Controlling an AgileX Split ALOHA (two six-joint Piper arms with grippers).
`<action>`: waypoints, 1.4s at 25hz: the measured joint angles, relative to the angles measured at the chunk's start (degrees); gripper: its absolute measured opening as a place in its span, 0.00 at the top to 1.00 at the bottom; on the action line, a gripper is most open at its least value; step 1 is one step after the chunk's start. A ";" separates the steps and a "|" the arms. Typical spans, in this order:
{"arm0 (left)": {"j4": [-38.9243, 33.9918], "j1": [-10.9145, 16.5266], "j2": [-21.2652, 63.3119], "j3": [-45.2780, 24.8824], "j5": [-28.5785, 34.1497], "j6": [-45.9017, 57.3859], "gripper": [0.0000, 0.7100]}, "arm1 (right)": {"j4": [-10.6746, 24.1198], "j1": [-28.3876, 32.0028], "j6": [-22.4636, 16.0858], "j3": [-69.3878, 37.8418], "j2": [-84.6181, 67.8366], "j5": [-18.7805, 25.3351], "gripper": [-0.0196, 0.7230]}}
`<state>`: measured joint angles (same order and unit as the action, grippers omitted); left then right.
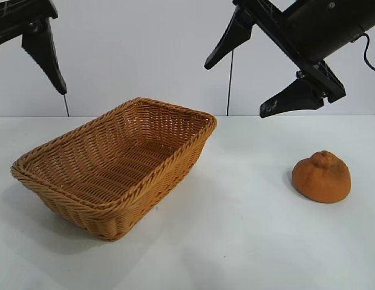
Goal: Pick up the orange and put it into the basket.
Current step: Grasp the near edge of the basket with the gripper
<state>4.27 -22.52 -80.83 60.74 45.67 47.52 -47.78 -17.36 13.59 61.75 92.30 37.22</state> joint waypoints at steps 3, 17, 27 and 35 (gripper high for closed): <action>-0.79 -0.08 0.00 -0.30 -1.60 8.00 0.05 | 0.00 0.00 0.00 0.00 0.00 0.00 0.06; -1.07 -0.26 -2.38 -8.75 -10.77 21.47 0.05 | 0.00 0.00 0.00 0.00 0.00 0.32 0.06; -0.88 -0.55 -17.78 -8.75 -19.38 21.54 0.05 | 0.00 0.00 0.00 0.00 0.00 0.56 0.06; 1.30 -0.55 -25.71 -8.75 -21.42 21.76 0.07 | 0.00 0.00 0.00 0.00 0.00 1.14 0.06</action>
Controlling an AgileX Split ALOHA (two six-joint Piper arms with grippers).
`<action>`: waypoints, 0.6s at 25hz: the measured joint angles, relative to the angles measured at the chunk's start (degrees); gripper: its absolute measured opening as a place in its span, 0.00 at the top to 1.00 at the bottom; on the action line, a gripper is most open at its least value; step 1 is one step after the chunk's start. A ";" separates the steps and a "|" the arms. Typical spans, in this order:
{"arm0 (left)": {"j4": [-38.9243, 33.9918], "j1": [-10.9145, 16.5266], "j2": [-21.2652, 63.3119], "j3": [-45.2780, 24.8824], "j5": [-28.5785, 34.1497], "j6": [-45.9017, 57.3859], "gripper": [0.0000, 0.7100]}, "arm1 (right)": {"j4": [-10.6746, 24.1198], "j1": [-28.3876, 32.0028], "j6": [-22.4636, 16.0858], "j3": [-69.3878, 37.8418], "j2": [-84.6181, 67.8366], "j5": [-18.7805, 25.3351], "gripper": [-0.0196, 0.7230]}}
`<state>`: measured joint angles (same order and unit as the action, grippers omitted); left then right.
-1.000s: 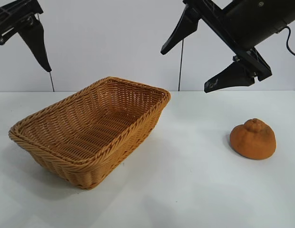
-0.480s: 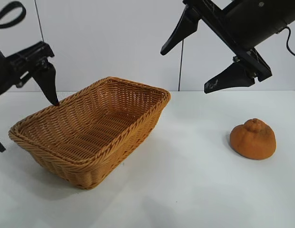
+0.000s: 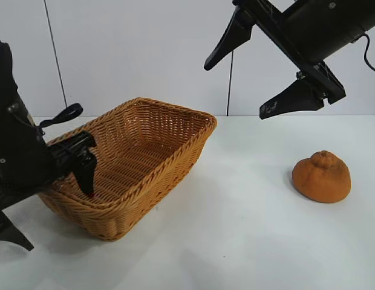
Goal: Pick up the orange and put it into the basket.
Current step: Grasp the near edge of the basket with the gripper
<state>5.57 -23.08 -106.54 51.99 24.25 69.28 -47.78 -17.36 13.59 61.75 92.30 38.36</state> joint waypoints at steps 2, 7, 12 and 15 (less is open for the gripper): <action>0.05 0.00 0.00 0.00 -0.34 0.00 0.15 | 0.00 0.00 0.00 0.00 0.00 0.24 0.06; 0.05 0.43 0.00 0.00 -0.36 0.00 0.52 | 0.00 0.00 0.00 0.00 0.00 0.76 0.06; 0.83 0.63 0.06 0.12 -1.28 0.85 0.88 | 0.00 0.00 0.00 0.00 0.00 1.40 0.06; 1.70 0.63 0.06 0.12 -1.03 0.37 0.88 | 0.00 0.00 0.00 0.00 0.00 1.53 0.06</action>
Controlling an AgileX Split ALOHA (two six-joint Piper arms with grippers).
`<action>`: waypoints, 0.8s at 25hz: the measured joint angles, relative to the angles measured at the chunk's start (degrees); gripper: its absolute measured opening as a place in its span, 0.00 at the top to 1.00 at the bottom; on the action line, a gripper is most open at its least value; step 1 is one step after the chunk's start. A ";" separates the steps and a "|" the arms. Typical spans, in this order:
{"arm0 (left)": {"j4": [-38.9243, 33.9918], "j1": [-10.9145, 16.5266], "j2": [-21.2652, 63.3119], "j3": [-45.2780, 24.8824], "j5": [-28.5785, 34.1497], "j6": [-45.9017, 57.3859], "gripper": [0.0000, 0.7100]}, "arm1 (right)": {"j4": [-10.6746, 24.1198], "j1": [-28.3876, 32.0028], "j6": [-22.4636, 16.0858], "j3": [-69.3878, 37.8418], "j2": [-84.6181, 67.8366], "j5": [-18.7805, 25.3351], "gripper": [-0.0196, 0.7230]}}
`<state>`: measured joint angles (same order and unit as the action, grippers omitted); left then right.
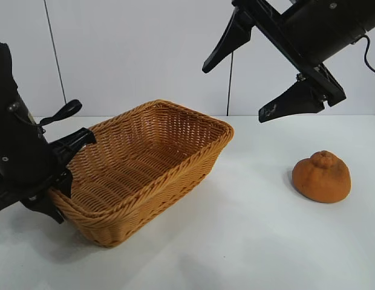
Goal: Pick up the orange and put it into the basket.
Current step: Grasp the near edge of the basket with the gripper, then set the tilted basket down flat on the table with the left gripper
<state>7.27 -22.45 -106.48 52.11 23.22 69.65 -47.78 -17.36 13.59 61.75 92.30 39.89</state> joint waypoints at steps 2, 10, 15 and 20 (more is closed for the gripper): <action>0.93 0.41 0.06 0.00 0.16 -0.72 0.88 | 0.00 0.00 0.00 0.00 0.00 0.11 0.06; 4.26 7.36 1.94 8.02 10.21 -12.03 0.88 | 0.00 0.00 0.00 0.00 0.00 0.11 0.06; 11.06 11.95 1.48 14.89 13.54 -27.29 0.88 | 0.00 0.00 0.00 0.00 0.00 0.11 0.06; 14.86 14.79 -3.63 22.75 22.49 -40.97 0.88 | 0.05 0.00 0.00 0.00 0.00 0.17 0.06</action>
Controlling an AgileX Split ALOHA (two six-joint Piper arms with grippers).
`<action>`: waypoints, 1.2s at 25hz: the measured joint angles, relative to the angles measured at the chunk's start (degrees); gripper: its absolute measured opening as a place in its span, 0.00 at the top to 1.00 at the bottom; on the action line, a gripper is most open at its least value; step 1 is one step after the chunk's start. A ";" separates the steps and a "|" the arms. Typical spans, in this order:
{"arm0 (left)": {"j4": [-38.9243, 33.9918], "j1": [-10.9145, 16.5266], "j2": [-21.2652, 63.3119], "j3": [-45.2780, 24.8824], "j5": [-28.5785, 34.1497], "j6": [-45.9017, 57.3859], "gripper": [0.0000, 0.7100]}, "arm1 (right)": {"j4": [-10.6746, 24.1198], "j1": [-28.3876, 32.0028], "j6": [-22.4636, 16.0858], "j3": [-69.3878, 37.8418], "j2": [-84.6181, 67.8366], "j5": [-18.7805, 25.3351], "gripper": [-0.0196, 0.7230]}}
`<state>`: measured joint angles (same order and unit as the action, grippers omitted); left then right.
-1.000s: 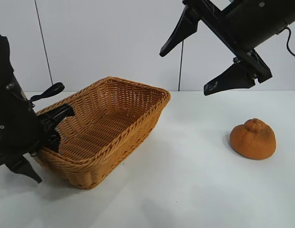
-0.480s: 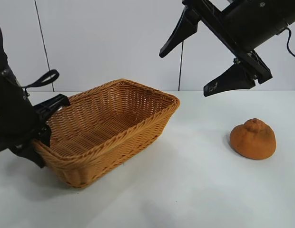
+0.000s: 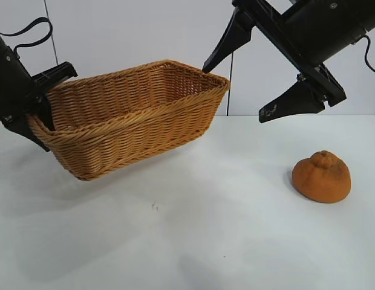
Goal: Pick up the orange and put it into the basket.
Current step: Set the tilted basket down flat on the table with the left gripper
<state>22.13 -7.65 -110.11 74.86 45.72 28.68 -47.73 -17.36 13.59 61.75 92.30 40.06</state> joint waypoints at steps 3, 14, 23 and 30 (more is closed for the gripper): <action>0.13 0.07 -2.25 3.10 3.18 -4.39 0.88 | 0.11 0.00 0.00 0.00 0.00 0.04 0.06; 0.13 -0.11 -9.88 13.83 14.48 -23.47 0.88 | 0.17 0.00 0.00 0.00 0.00 0.23 0.06; 0.07 -0.11 -9.88 13.85 13.08 -25.27 0.88 | 0.17 0.00 0.00 0.00 0.00 0.31 0.06; -0.10 -0.62 -9.98 12.49 10.02 -25.46 0.88 | 0.17 0.00 0.00 0.00 0.00 0.31 0.06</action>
<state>22.03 -8.28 -120.09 87.35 55.74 3.23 -47.56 -17.36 13.59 61.75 92.30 40.36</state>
